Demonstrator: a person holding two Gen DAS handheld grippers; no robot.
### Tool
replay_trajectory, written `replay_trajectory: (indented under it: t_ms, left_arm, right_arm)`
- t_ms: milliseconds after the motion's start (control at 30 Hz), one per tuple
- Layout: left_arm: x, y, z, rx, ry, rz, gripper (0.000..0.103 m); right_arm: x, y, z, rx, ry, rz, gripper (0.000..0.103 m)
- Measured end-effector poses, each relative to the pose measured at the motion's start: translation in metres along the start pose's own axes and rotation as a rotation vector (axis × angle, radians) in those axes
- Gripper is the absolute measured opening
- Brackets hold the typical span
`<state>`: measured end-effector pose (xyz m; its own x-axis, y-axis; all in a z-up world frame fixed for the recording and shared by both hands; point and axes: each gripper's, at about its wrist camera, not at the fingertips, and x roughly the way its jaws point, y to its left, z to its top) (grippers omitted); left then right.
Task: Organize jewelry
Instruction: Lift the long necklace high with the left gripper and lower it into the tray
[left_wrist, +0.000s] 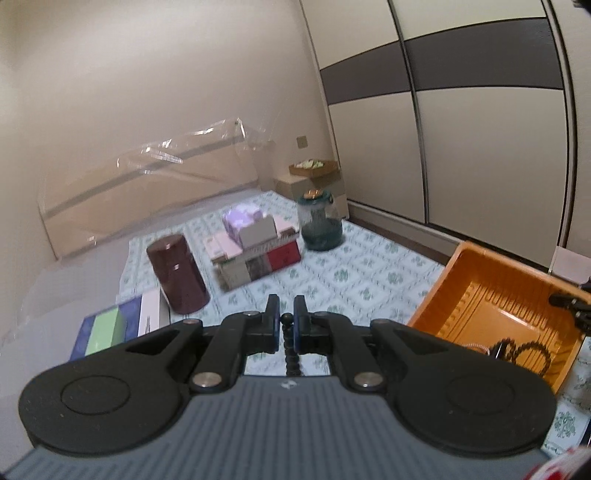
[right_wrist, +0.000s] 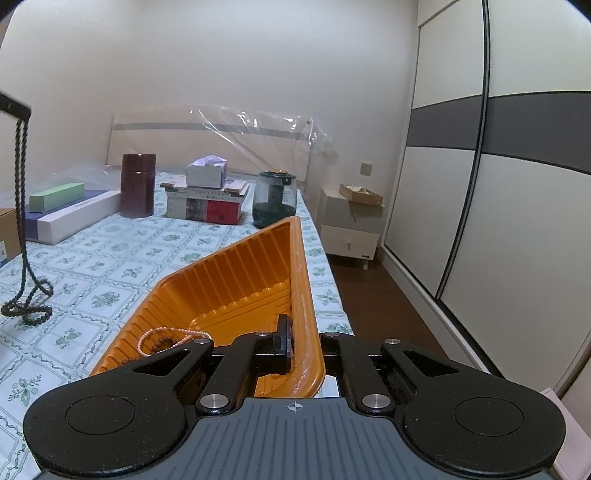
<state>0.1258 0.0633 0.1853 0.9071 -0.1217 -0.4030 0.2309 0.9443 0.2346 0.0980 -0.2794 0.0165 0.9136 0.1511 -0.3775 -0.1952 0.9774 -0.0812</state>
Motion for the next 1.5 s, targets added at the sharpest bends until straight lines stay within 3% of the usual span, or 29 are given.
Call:
replay_trajectory:
  t_ms: [367, 1033, 1233, 1500]
  left_arm:
    - [-0.02, -0.004, 0.061, 0.062, -0.119, -0.025, 0.006]
    - [-0.034, -0.071, 0.175, 0.139, -0.347, -0.208, 0.006]
    - [-0.014, -0.106, 0.179, 0.141, -0.32, -0.301, 0.006]
    - [0.036, -0.148, 0.147, 0.147, -0.174, -0.394, 0.006]
  right_arm:
    - [-0.001, 0.001, 0.001, -0.002, -0.002, 0.001, 0.006]
    - [-0.003, 0.0, 0.001, 0.005, -0.006, 0.004, 0.006]
    - [-0.003, -0.002, 0.0, 0.013, -0.008, 0.006, 0.006]
    - [-0.003, -0.002, -0.001, 0.015, -0.006, 0.007, 0.006]
